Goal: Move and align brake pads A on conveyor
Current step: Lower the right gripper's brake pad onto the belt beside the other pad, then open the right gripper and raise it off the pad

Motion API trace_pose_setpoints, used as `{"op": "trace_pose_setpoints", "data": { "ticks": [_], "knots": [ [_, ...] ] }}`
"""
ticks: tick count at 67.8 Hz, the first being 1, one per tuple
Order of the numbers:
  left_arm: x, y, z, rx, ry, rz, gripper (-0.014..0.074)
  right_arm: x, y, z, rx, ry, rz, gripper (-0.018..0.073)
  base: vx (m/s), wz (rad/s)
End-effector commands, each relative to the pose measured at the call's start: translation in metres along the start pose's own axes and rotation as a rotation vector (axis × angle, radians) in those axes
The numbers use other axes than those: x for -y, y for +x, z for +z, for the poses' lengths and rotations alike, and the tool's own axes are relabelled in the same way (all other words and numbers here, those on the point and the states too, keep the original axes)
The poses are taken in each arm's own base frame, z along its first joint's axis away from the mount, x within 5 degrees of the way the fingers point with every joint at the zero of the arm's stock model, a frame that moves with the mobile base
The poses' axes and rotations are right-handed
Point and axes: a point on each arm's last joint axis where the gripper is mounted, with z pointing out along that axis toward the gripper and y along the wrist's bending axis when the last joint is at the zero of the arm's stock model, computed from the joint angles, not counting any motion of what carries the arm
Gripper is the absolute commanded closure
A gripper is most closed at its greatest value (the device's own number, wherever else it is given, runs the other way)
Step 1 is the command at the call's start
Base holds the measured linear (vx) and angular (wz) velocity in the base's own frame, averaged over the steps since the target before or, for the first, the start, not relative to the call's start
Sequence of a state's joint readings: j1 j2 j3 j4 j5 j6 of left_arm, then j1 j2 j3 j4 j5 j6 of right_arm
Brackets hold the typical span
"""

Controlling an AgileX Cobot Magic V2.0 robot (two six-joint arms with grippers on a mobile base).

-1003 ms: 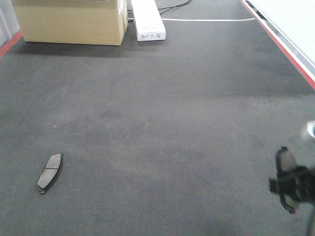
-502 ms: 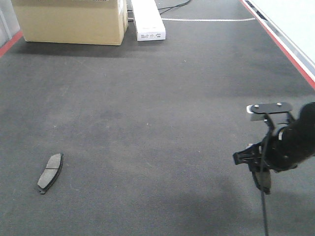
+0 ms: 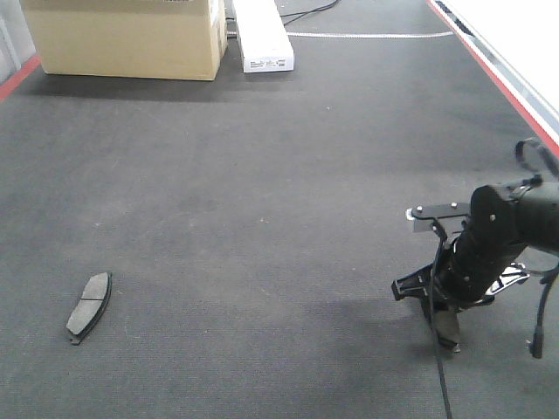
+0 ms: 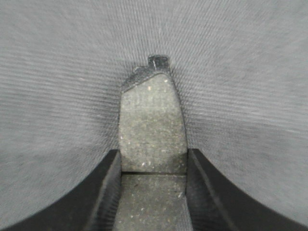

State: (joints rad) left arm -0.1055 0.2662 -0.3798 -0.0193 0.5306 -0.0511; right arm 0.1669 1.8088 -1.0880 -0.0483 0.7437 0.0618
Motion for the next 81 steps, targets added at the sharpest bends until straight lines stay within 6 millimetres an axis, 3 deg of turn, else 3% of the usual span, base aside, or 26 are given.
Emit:
{"op": "trace_pose_setpoints", "data": {
  "ticks": [1, 9, 16, 31, 45, 57, 66, 81],
  "knots": [
    [0.001, -0.013, -0.002, 0.079, 0.013, -0.007, 0.0147, 0.003, -0.012, -0.015, 0.095, 0.006, -0.004, 0.0326, 0.0, 0.0],
    [0.001, -0.013, -0.002, 0.079, 0.013, -0.007, 0.0147, 0.003, -0.014, -0.015, 0.118, 0.004, 0.001, 0.021, 0.0, 0.0],
    [0.001, -0.013, -0.002, 0.079, 0.013, -0.007, 0.0147, 0.003, -0.016, -0.027, 0.179, -0.001, 0.035, 0.0133, 0.0, 0.0],
    [0.001, -0.013, -0.002, 0.079, 0.013, -0.007, 0.0147, 0.007, -0.002, -0.088, 0.409, 0.007, 0.025, 0.0106, 0.0, 0.0],
    [0.001, -0.013, -0.002, 0.079, 0.013, -0.007, 0.0147, 0.01, 0.045, -0.144, 0.637, 0.027, -0.001, 0.0106, 0.0, 0.0],
    [0.001, -0.013, -0.002, 0.079, 0.013, -0.007, 0.0147, 0.011, 0.09, -0.179, 0.804, 0.02, 0.001, 0.0106, 0.0, 0.0],
    [0.001, -0.013, -0.002, 0.079, 0.013, -0.007, 0.0147, 0.012, 0.125, -0.191, 0.928, 0.011, 0.007, 0.0106, 0.0, 0.0],
    [0.001, -0.013, -0.002, 0.079, 0.013, -0.007, 0.0147, 0.012, 0.185, -0.185, 1.108, 0.001, 0.007, 0.0106, 0.0, 0.0]
  ]
}}
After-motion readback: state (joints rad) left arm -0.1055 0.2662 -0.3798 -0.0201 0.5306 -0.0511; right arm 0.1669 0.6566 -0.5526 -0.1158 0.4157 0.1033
